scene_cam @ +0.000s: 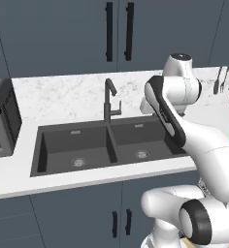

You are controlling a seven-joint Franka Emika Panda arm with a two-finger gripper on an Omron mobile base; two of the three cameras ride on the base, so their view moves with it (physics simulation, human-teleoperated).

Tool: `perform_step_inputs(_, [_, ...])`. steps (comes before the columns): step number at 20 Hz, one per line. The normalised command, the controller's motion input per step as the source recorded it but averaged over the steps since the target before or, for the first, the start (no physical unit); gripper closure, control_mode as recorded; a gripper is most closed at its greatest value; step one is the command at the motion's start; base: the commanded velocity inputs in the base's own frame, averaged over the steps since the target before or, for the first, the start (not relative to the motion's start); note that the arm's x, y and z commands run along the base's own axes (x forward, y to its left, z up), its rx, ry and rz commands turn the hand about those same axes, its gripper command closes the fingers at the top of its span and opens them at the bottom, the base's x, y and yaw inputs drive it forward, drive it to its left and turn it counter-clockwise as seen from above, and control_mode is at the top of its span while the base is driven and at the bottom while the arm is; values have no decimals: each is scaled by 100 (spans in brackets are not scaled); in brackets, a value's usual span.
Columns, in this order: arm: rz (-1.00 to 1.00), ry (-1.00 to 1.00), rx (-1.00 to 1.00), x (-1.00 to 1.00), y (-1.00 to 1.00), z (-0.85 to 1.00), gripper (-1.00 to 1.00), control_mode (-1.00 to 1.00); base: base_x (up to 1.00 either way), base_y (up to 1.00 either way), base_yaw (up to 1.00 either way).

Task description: Pick up the cup and bowl from the counter, place them in the dishwasher, and close the dishwasher door.

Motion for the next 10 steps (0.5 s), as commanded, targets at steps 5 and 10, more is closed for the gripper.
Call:
perform_step_inputs(5, [0, 0, 0, 0, 0, 0, -100, 100, 0, 0, 0])
perform_step_inputs(10, [0, 0, 0, 0, 0, 0, -100, 100, -22, 15, -10])
